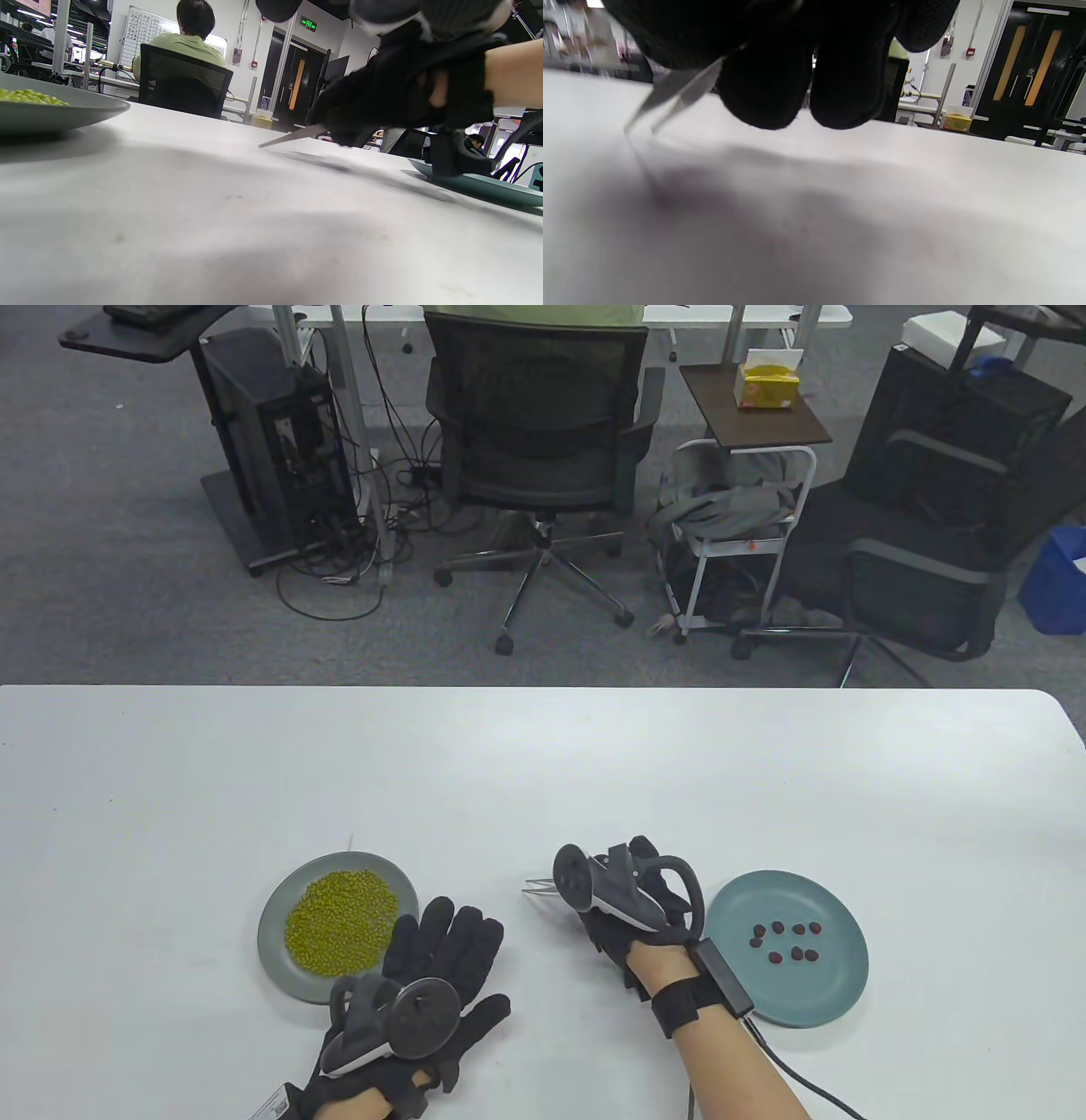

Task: Pick cranberries with tweezers into plate

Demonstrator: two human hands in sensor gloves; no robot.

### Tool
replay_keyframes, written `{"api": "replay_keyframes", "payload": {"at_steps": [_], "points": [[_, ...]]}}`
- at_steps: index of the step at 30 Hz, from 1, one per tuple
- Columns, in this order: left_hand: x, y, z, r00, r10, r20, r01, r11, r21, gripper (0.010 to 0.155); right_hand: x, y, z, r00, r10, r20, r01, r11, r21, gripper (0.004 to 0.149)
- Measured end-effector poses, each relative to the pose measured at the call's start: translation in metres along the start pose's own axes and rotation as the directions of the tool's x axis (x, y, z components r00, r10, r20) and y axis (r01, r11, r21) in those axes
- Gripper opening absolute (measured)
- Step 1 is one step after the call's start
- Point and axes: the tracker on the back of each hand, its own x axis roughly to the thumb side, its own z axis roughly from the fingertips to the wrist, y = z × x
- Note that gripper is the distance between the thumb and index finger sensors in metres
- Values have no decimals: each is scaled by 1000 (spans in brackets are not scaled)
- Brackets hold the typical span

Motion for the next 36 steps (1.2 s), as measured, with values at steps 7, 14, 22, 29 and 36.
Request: {"api": "replay_keyframes", "payload": {"at_steps": [7,14,22,29,36], "points": [[0,0,0,1000,0,-2,0,1000,-6,79,9,4,-1,981,193,7,-193,981,-1,52],[0,2,1,1000,-2,-4,2,1000,1,79,-18,-36,34,999,-15,38,20,991,-131,60],[3,5,3,1000,-5,5,4,1000,28,79,-54,-53,111,966,-192,170,230,943,-242,64],[3,4,2,1000,-27,4,27,999,23,79,-71,-28,142,916,-332,224,381,895,-231,69],[3,0,1,1000,-29,-3,29,1000,5,80,-72,-14,141,938,-273,214,311,935,-169,80]]}}
